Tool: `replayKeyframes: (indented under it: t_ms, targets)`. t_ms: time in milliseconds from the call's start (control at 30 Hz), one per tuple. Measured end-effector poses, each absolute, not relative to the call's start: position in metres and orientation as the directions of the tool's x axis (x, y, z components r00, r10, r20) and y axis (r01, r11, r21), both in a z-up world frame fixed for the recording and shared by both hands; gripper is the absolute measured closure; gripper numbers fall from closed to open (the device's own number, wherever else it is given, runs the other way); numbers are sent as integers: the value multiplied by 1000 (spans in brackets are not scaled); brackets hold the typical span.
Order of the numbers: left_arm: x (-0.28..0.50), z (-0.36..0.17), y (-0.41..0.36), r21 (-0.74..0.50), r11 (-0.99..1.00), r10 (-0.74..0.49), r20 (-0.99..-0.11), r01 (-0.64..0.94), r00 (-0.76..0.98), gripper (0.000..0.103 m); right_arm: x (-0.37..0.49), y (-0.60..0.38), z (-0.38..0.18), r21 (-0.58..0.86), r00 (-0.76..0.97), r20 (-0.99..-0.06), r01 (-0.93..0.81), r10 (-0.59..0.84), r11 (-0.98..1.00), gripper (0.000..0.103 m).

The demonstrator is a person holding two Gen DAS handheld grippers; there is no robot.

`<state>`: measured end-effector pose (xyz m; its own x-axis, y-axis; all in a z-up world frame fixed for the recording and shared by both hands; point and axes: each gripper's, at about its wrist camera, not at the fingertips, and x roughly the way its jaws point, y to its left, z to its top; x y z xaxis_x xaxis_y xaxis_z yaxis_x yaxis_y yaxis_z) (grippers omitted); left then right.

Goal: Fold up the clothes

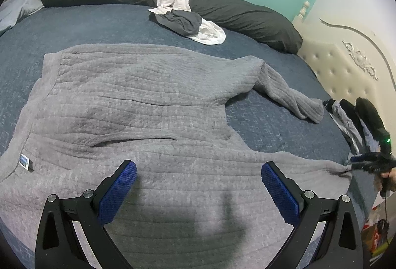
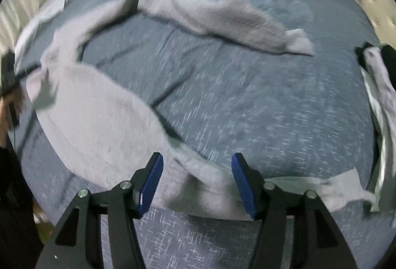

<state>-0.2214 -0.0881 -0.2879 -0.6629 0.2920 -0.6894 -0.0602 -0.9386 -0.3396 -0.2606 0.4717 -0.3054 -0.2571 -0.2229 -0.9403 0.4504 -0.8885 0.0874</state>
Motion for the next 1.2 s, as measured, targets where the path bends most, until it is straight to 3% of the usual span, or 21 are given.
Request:
replayKeyframes:
  t_ms: [100,167,267,367,667,900,1067,1200]
  targets:
    - [-222,-288,-90,-343,-938,290,-688,-55,-665,0,-258,460,-317,63,-218,-955,508,-199,-859,66]
    - [-222,-288,-90,-344,-937,291,-688,-54,-666,0,-259,459,-323,44,-208,-962,514,-174,-857,85]
    - [-221,-288,-91,-346,-937,291,-687,-52,-666,0,-265,461,-324,16,-234,-960,498,-152,-867,95]
    - [-222,-290,-91,-343,-938,289,-690,-52,-664,0,-277,464,-316,-14,-292,-946,464,-138,-886,98]
    - [-223,-293,-90,-337,-940,283,-697,-47,-659,0,-331,449,-307,-88,-391,-916,407,-87,-909,99]
    - [-224,-295,-87,-335,-941,287,-700,-55,-654,0,-348,438,-330,-163,-383,-924,367,11,-916,97]
    - [-224,-293,-87,-338,-940,290,-697,-57,-656,0,-326,508,-289,-112,-535,-844,107,38,-988,70]
    - [-223,-292,-85,-344,-937,296,-693,-59,-657,0,-303,571,-279,-42,-536,-840,-103,91,-994,66]
